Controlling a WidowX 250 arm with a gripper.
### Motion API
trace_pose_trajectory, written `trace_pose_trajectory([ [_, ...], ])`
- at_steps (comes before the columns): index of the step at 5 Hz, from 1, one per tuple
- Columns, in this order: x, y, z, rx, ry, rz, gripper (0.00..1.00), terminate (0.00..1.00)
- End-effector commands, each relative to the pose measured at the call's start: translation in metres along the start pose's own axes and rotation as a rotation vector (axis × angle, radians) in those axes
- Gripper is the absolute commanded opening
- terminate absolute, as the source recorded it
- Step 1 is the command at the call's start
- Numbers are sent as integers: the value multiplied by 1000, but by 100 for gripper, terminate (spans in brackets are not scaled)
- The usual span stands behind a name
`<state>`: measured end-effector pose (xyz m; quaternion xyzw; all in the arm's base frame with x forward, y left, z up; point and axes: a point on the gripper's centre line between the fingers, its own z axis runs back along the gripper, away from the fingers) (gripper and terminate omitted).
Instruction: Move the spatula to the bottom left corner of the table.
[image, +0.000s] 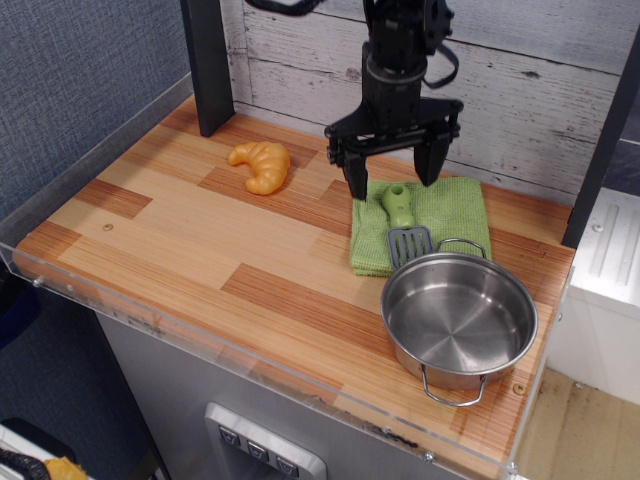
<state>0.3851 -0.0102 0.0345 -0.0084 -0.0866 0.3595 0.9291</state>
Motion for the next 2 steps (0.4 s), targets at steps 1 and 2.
trace_pose_trajectory([
  [1, 7, -17, 5, -25, -36, 3, 0, 0],
  [2, 6, -17, 6, -32, -44, 11, 0, 0],
])
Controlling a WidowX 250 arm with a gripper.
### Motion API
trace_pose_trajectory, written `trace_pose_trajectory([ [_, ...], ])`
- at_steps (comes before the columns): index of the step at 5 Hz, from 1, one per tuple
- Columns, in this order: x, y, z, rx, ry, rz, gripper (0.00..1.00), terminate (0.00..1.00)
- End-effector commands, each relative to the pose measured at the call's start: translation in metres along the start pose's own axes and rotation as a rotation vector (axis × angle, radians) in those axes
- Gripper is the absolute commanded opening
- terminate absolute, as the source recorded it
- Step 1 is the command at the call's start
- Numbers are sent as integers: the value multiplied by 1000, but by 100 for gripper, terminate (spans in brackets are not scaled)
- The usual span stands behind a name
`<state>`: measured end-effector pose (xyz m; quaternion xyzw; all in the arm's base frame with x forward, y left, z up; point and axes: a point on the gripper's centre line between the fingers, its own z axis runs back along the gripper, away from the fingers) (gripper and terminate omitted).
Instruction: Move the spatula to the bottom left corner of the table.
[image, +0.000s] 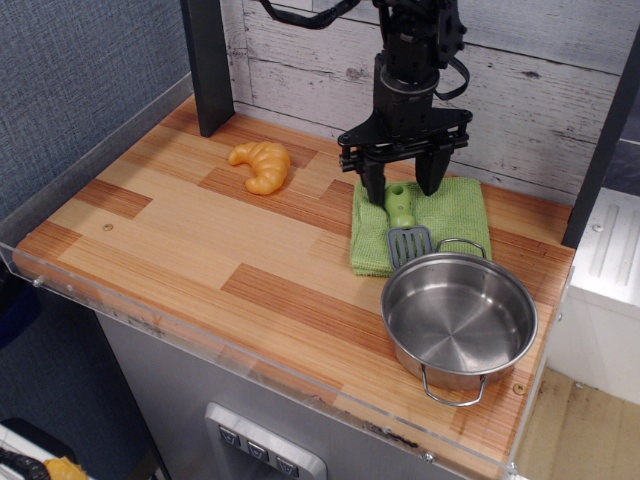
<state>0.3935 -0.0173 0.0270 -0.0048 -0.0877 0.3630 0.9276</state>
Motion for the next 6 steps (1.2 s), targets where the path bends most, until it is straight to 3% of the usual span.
trace_pose_trajectory([
  [1, 4, -5, 19, -40, -41, 7, 0, 0],
  [2, 2, -4, 23, -48, -38, 8, 0, 0],
  [4, 10, -6, 68, -140, -49, 27, 0, 0],
  [6, 14, 18, 104, -186, -80, 83, 0, 0],
])
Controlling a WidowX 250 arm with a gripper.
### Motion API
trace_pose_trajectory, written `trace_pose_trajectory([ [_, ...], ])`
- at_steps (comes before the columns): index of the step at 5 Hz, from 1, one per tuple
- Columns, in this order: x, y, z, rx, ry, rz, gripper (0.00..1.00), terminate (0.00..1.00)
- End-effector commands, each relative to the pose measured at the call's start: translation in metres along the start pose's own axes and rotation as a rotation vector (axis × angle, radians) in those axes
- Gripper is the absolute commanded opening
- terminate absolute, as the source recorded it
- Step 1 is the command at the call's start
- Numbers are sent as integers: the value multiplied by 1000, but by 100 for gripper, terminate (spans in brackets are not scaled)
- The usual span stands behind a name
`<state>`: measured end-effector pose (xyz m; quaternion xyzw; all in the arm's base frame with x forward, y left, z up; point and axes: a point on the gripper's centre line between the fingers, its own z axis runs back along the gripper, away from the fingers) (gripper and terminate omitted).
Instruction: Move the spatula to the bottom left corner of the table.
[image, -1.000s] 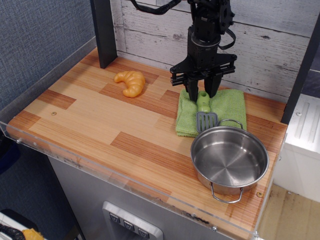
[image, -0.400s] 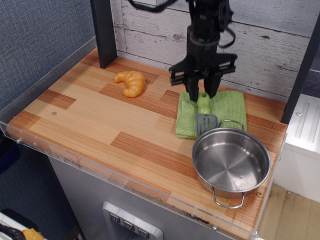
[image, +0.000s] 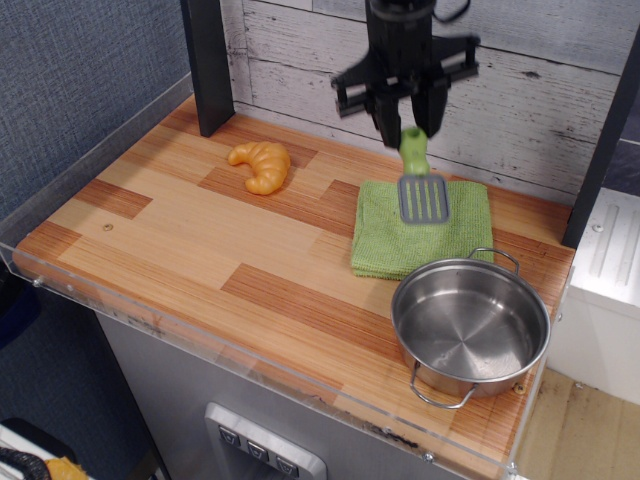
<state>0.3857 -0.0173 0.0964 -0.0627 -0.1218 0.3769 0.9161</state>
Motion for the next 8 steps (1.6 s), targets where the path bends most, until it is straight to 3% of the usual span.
trace_pose_trajectory([
  [1, 17, 42, 48, -45, -73, 93, 0, 0],
  [5, 56, 196, 45, 19, -105, 439, 0, 0],
  [6, 67, 226, 34, 65, -108, 506, 0, 0],
  [8, 59, 260, -2, 134, -69, 553, 0, 0],
])
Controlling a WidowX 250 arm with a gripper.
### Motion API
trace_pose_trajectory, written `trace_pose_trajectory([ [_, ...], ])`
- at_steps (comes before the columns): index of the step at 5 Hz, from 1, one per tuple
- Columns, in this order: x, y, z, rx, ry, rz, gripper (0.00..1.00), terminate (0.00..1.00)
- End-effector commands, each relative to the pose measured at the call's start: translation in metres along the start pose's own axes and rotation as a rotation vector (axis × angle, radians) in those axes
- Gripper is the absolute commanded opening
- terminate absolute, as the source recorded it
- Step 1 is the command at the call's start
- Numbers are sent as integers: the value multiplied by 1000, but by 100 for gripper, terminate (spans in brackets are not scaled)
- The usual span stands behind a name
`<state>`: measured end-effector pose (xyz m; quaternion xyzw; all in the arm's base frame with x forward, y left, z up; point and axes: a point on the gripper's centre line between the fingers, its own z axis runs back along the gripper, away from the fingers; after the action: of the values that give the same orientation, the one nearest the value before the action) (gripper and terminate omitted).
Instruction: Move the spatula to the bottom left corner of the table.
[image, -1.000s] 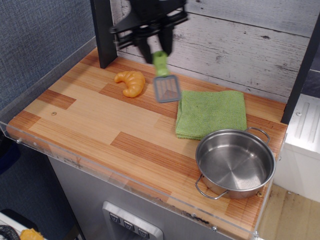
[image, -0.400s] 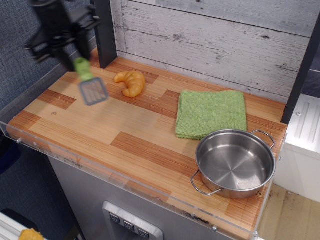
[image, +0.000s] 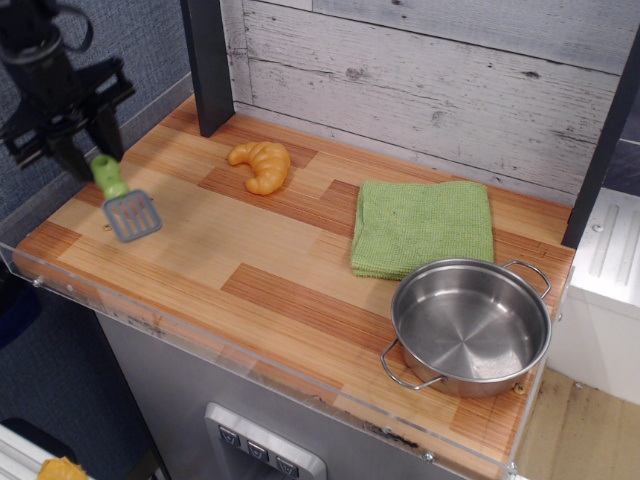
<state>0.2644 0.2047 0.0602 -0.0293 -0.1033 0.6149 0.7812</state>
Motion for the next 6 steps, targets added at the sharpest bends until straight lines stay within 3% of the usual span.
trace_pose_trajectory([
  [1, -2, 18, -20, 25, -6, 12, 0, 0],
  [3, -16, 8, -35, 39, 6, -19, 0, 0],
  [4, -20, 0, -37, 35, 5, -21, 100, 0],
  [6, -19, -1, -33, 44, 17, -9, 100, 0],
])
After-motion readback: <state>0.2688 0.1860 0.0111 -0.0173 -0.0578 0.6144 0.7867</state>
